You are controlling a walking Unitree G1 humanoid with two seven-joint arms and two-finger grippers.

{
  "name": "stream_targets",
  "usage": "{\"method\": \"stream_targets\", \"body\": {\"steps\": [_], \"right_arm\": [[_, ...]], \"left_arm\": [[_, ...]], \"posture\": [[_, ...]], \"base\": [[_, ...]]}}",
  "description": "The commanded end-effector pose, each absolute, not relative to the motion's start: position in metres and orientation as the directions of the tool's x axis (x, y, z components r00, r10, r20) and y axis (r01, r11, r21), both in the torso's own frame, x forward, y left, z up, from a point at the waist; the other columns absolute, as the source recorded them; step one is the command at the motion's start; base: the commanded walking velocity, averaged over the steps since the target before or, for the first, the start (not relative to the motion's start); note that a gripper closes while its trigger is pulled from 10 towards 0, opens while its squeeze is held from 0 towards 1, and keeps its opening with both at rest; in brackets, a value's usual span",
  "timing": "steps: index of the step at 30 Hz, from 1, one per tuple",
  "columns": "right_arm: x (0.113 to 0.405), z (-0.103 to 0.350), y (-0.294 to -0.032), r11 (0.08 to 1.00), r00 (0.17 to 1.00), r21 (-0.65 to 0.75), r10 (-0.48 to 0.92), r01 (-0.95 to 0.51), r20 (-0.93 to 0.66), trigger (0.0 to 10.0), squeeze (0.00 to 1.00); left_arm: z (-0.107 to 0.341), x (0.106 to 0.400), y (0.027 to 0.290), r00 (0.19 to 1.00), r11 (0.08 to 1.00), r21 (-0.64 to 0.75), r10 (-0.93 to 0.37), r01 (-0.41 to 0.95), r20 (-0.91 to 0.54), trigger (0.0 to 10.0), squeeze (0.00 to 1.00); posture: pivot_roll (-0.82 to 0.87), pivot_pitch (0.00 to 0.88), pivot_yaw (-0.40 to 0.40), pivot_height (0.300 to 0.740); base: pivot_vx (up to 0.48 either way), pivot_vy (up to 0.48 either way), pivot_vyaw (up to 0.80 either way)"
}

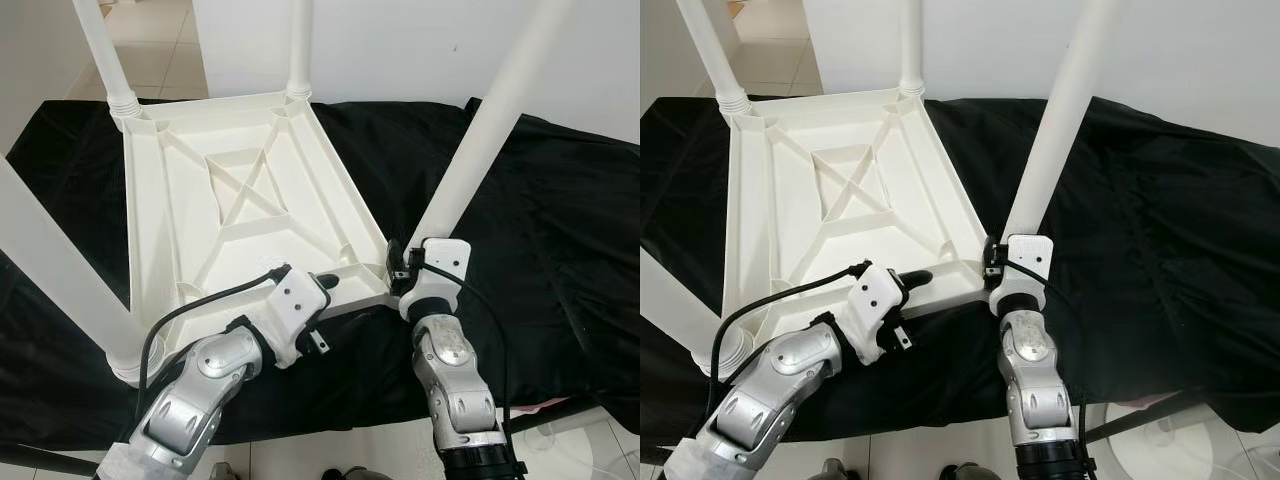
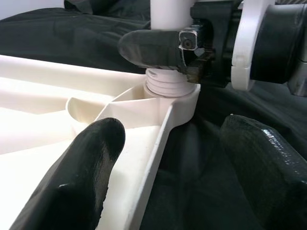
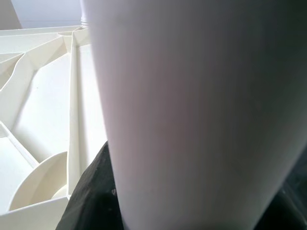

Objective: Building children table

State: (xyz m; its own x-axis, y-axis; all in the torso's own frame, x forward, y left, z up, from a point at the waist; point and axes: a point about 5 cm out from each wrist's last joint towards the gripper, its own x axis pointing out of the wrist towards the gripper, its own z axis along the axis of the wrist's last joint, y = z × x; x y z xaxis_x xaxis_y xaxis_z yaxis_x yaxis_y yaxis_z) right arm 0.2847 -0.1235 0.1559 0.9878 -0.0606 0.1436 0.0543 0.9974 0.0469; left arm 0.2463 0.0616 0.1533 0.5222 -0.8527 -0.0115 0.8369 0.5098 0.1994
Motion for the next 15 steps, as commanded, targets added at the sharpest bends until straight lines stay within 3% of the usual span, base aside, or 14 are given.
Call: {"method": "stream_targets", "body": {"steps": [1,2,7,8,11,12,15], "right_arm": [[0.279,0.148,-0.122,0.993,0.990,0.090,-0.085,0.075,0.109,10.0,0.00],[0.277,0.150,-0.124,0.994,0.991,0.096,-0.063,0.052,0.121,10.0,1.00],[0.272,0.154,-0.129,0.998,0.985,0.064,0.006,-0.017,0.175,10.0,1.00],[0.269,0.153,-0.132,0.998,0.984,0.050,0.037,-0.046,0.175,10.0,0.92],[0.268,0.152,-0.135,0.997,0.983,0.043,0.058,-0.066,0.173,10.0,0.92],[0.265,0.151,-0.138,0.995,0.980,0.021,0.093,-0.098,0.174,10.0,0.00],[0.263,0.148,-0.147,0.980,0.965,-0.027,0.198,-0.196,0.169,10.0,0.00]], "left_arm": [[0.154,0.241,0.058,0.485,0.474,0.201,-0.874,0.857,-0.009,10.0,0.00],[0.154,0.241,0.058,0.486,0.474,0.201,-0.874,0.857,-0.009,10.0,0.00],[0.154,0.241,0.058,0.488,0.477,0.201,-0.873,0.856,-0.008,10.0,0.00],[0.154,0.241,0.058,0.489,0.477,0.202,-0.872,0.855,-0.008,10.0,0.00],[0.154,0.241,0.058,0.489,0.478,0.202,-0.872,0.855,-0.008,10.0,0.00],[0.154,0.241,0.059,0.491,0.479,0.202,-0.871,0.854,-0.009,10.0,0.00],[0.154,0.242,0.060,0.494,0.482,0.202,-0.869,0.852,-0.008,10.0,0.00]], "posture": [[-0.05,0.124,-0.059,0.740],[-0.05,0.124,-0.061,0.740],[-0.05,0.123,-0.061,0.740],[-0.05,0.123,-0.061,0.740],[-0.05,0.123,-0.061,0.740],[-0.05,0.124,-0.061,0.740],[-0.05,0.125,-0.052,0.740]], "base": [[0.000,0.000,0.00],[0.000,0.000,0.00],[0.000,0.000,0.00],[0.000,0.000,0.00],[0.000,0.000,0.00],[0.000,0.000,0.00],[0.000,0.000,0.00]]}}
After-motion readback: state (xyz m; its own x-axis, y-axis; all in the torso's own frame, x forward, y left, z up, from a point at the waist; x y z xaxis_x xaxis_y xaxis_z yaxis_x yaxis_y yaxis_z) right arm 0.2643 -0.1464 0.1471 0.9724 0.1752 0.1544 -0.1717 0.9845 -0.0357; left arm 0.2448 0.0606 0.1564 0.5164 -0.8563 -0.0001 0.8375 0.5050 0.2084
